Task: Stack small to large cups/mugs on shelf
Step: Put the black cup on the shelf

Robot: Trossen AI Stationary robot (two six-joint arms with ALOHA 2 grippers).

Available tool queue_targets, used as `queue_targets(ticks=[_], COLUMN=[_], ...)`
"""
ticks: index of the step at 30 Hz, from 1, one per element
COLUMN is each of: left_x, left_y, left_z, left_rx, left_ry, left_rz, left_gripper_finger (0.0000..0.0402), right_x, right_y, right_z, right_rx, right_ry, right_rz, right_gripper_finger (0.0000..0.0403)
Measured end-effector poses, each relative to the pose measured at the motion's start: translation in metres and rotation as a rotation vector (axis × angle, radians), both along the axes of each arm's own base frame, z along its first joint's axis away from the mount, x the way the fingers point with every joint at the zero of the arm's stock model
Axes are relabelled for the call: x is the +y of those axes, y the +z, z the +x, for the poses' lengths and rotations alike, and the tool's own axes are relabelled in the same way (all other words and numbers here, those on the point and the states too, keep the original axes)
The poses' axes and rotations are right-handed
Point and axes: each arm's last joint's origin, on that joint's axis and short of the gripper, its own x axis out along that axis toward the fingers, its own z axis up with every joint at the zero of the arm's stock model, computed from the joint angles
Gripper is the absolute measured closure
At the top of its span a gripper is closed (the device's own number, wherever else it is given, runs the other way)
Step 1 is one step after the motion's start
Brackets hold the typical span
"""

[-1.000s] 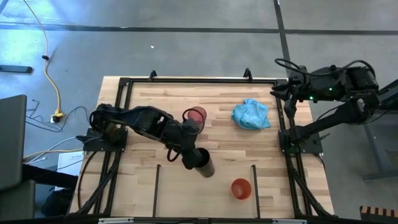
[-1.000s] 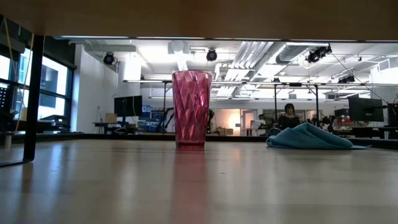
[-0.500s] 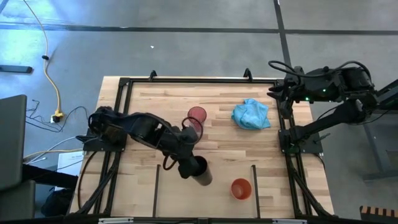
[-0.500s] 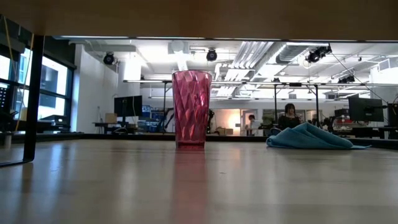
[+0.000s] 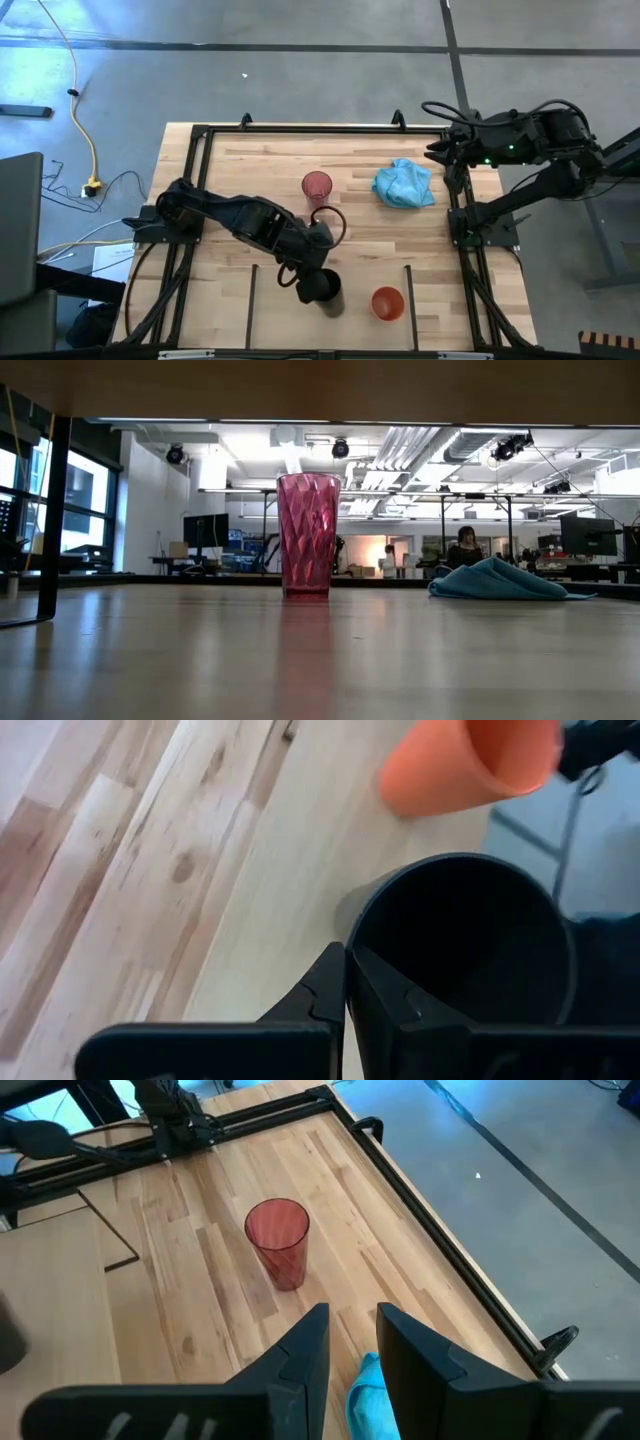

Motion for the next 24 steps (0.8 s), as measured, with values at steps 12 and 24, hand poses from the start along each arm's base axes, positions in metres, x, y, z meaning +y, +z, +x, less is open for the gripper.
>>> queue_targets(ticks=[12,24], left_x=[0.0009,0.001], left_y=[-0.0009,-0.0027], left_z=[-0.0012,-0.001], left_rx=[0.011,0.017], left_ry=[0.001,-0.029], left_rz=[0.025,0.058], left_gripper_finger=[0.0401,0.0401], right_x=[0.0002,0.0003], right_y=[-0.0009,-0.0008], right_z=[0.0019,0.0017], right_rx=[0.009,0.011], right_ry=[0.003,0.011], right_rz=[0.001,-0.002], right_gripper_finger=[0.0325,0.0325])
